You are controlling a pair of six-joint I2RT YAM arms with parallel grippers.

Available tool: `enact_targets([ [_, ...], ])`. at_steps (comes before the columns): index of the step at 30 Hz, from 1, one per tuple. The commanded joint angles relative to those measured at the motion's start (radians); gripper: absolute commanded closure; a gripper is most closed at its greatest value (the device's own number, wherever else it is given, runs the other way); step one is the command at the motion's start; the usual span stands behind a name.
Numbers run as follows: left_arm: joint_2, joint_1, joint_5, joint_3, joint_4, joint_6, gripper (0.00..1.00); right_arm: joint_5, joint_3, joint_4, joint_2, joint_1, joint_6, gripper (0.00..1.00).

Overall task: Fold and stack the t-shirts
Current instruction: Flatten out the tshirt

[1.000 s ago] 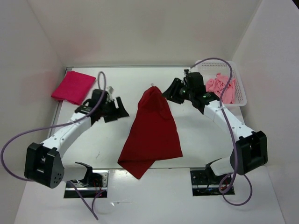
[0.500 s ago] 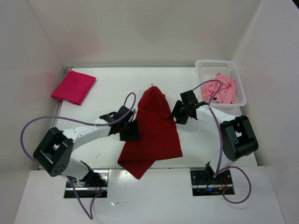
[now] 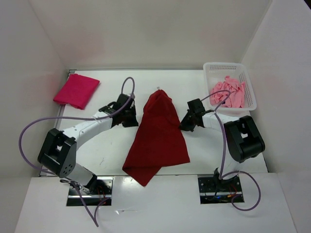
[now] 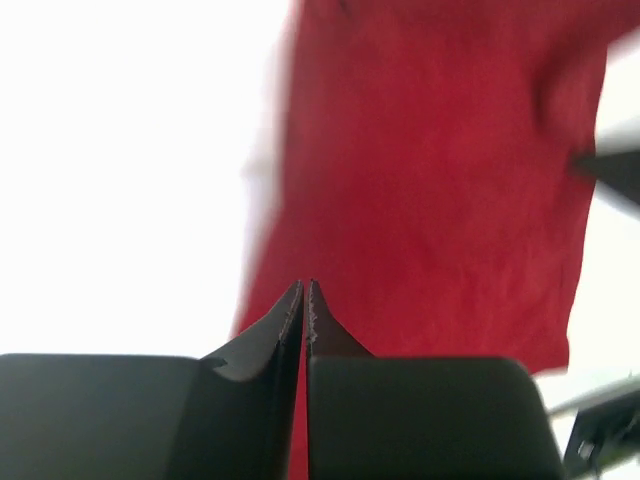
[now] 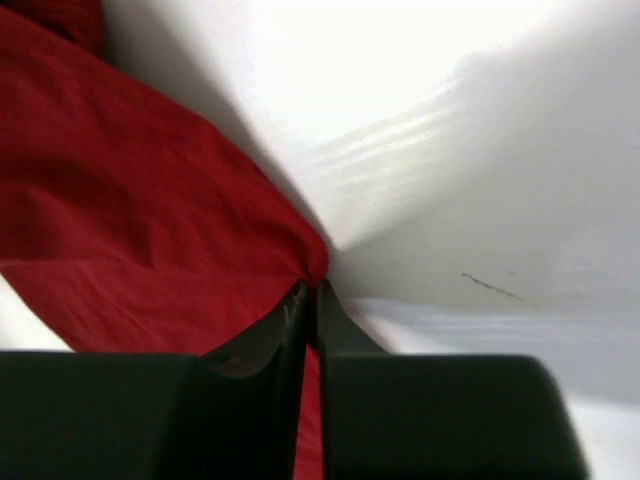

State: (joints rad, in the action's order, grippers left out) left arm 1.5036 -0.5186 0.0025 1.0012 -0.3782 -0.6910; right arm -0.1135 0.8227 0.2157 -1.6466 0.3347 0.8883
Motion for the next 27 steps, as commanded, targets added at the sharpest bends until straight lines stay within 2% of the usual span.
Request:
enact_targets([
  [1, 0.040, 0.071, -0.006, 0.036, -0.001, 0.056, 0.92, -0.028, -0.037, -0.047, 0.025, 0.000, 0.032, 0.96],
  [2, 0.053, 0.093, -0.006, 0.048, -0.001, 0.065, 0.92, -0.028, -0.037, -0.027, 0.051, 0.013, 0.044, 1.00],
  [6, 0.054, 0.117, -0.018, 0.124, -0.020, 0.100, 0.92, 0.032, 0.052, 0.120, 0.262, 0.118, 0.075, 1.00],
  [7, 0.035, 0.126, -0.018, 0.141, -0.030, 0.100, 0.90, 0.032, 0.071, 0.134, 0.357, 0.131, 0.086, 1.00],
  [9, 0.009, 0.149, 0.010, 0.168, -0.039, 0.100, 0.88, 0.041, 0.163, 0.145, 0.386, 0.132, 0.106, 1.00],
  [13, -0.080, 0.225, 0.083, 0.191, -0.062, 0.100, 0.83, -0.040, 0.461, 0.157, 0.202, 0.174, 0.070, 1.00],
  [15, -0.100, 0.245, 0.083, 0.236, -0.096, 0.126, 0.82, -0.066, 0.666, 0.127, 0.029, 0.225, 0.070, 1.00],
  [16, -0.126, 0.258, 0.083, 0.252, -0.129, 0.136, 0.80, -0.083, 0.741, 0.096, -0.034, 0.239, 0.070, 0.95],
  [17, -0.144, 0.258, 0.074, 0.264, -0.140, 0.151, 0.79, -0.142, 0.912, 0.096, -0.174, 0.248, 0.070, 0.88],
  [18, -0.166, 0.258, 0.074, 0.273, -0.140, 0.160, 0.71, -0.179, 1.000, 0.111, -0.239, 0.248, 0.058, 0.78],
  [19, -0.207, 0.258, 0.062, 0.274, -0.152, 0.169, 0.65, -0.199, 1.082, 0.167, -0.293, 0.262, 0.048, 0.58],
  [20, -0.227, 0.258, 0.062, 0.274, -0.166, 0.188, 0.59, -0.168, 1.195, 0.201, -0.332, 0.274, 0.031, 0.51],
  [21, -0.244, 0.258, 0.053, 0.274, -0.175, 0.197, 0.54, -0.157, 1.210, 0.214, -0.352, 0.274, 0.002, 0.48],
  [22, -0.264, 0.267, 0.053, 0.274, -0.201, 0.197, 0.41, -0.156, 1.199, 0.214, -0.343, 0.274, -0.008, 0.48],
  [27, -0.286, 0.232, 0.071, 0.160, -0.221, 0.217, 0.14, -0.042, 0.928, 0.177, -0.182, 0.216, -0.063, 0.46],
])
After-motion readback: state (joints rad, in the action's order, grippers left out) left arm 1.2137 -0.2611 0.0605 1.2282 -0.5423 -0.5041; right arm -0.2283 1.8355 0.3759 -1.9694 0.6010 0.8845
